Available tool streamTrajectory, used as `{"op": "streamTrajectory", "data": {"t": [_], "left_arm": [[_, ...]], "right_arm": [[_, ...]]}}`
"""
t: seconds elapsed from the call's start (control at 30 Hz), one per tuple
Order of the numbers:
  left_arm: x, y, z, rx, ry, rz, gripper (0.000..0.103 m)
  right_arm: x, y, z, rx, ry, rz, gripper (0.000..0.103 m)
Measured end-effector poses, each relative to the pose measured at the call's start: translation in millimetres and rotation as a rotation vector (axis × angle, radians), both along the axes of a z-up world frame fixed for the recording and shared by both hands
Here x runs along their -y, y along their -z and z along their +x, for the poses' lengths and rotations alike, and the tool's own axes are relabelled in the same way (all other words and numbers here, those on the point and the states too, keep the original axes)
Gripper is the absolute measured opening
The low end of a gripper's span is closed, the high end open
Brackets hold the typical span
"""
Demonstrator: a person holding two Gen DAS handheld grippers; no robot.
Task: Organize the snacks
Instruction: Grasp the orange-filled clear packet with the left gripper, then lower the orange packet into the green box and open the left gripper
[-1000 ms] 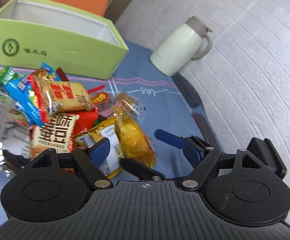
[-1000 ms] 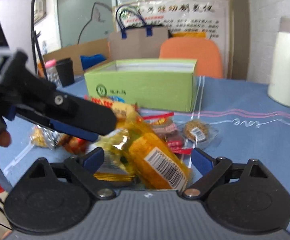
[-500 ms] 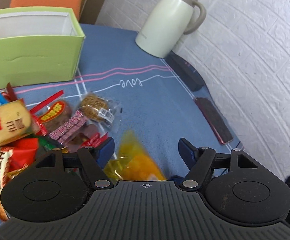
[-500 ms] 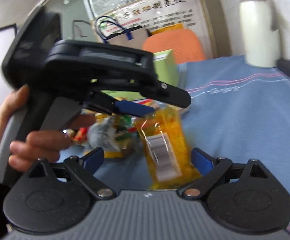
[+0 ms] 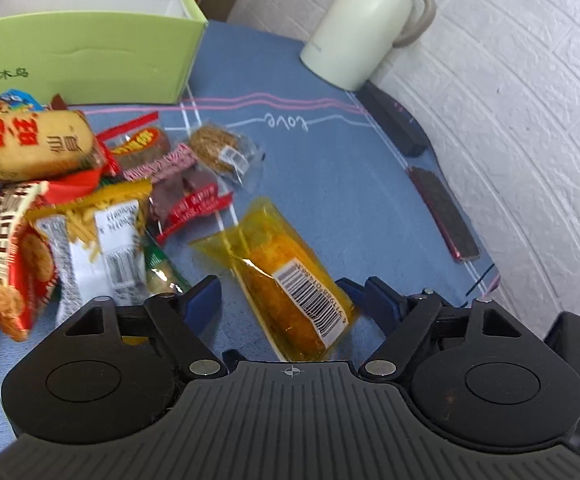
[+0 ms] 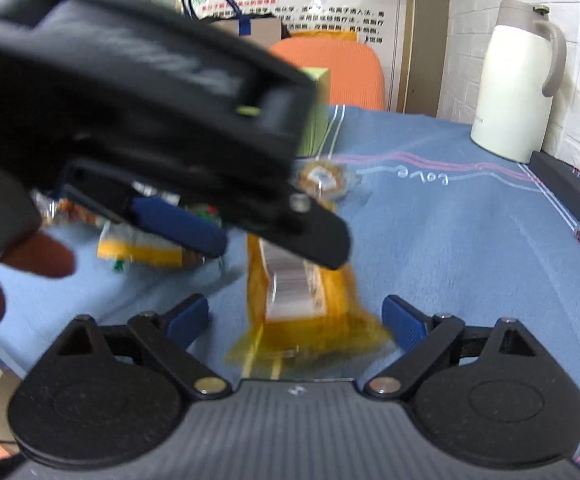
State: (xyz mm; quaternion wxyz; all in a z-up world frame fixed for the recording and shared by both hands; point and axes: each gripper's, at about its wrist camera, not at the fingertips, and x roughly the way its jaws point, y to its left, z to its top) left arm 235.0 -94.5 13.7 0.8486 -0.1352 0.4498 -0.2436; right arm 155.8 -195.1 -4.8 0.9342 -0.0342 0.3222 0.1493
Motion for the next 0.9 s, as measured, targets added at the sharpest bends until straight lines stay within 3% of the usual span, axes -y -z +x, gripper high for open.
{"op": "streamTrajectory", "data": {"t": [0.17, 0.33, 0.4, 0.47, 0.57, 0.73, 0.9], "left_arm": [[9, 7, 4, -0.007, 0.008, 0.022, 0.054], [3, 13, 6, -0.035, 0.013, -0.031, 0.049], [1, 16, 4, -0.040, 0.027, -0.052, 0.043], [0, 17, 3, -0.039, 0.039, -0.053, 0.026], [-1, 14, 5, -0.059, 0.066, -0.097, 0.023], [-12, -17, 17, 0.006, 0.088, -0.166, 0.023], [-58, -66, 62, 0.116, -0.004, -0.177, 0.024]], "right_arm": [[13, -10, -1, 0.014, 0.027, 0.072, 0.093], [0, -4, 4, 0.006, -0.004, 0.010, 0.092], [-3, -1, 2, 0.025, -0.020, -0.004, 0.078], [-4, -8, -2, 0.012, -0.012, -0.010, 0.063], [-1, -20, -5, 0.004, -0.002, -0.010, 0.061], [-12, -59, 12, 0.065, -0.023, -0.024, 0.064], [-57, -96, 81, 0.168, -0.150, -0.072, 0.068]]}}
